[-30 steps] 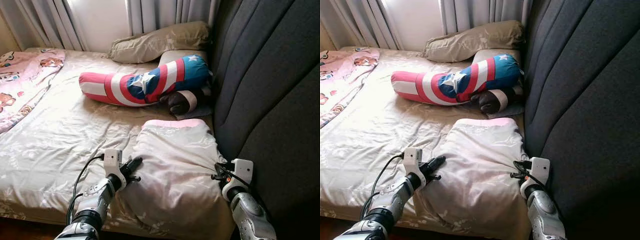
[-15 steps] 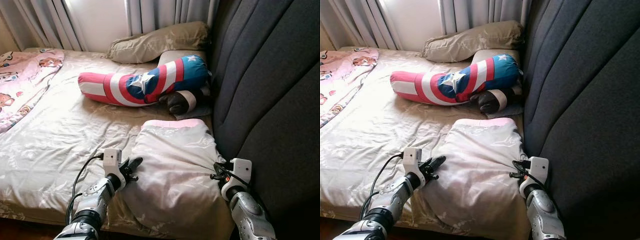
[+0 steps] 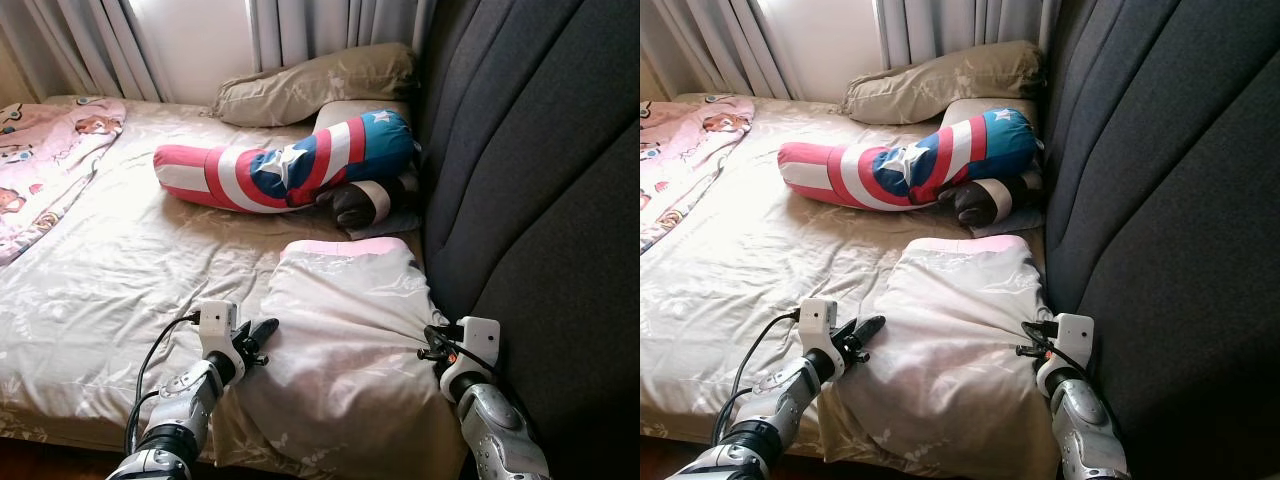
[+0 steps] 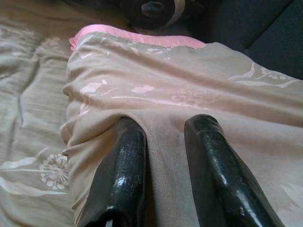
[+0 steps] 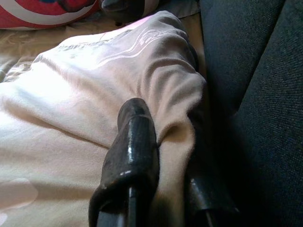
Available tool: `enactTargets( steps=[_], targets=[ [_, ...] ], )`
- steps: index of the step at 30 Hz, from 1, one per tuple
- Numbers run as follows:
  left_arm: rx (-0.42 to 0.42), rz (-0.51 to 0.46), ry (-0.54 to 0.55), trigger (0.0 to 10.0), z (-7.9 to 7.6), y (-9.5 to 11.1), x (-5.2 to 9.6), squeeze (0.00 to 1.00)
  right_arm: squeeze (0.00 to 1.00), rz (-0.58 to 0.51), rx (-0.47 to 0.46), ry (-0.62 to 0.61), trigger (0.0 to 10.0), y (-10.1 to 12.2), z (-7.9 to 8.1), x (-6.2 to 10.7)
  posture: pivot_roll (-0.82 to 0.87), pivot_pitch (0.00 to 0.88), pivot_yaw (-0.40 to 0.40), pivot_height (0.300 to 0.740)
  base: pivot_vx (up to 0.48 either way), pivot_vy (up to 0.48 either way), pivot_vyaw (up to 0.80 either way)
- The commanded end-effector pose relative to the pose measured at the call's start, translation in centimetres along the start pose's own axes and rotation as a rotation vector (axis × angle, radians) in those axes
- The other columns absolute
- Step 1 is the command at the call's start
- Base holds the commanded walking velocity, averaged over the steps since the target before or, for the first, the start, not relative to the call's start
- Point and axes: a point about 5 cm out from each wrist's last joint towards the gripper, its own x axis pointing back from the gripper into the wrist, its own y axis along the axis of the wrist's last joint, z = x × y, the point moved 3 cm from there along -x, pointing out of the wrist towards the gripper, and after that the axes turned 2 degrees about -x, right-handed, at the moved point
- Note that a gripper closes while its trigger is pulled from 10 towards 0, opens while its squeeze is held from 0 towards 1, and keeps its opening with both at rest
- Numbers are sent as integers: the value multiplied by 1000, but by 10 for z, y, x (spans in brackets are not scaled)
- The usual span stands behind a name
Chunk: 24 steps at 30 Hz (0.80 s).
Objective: Clean up the room
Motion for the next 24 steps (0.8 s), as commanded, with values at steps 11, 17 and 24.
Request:
enactTargets(
  steps=[11,17,24],
  targets=[
    [-37,-25,10,10000,3,7,1,1000,0,-77,21,-8,10000,21,-7,-1,24,0,-62,740,0,0,0],
    [-37,-22,2,10000,2,6,1,1000,0,-73,20,-3,10000,20,-6,-1,25,0,-64,740,0,0,0],
    [-85,18,15,10000,5,1,2,1000,0,-68,22,-2,10000,19,-6,-1,27,0,-66,740,0,0,0]
  ],
)
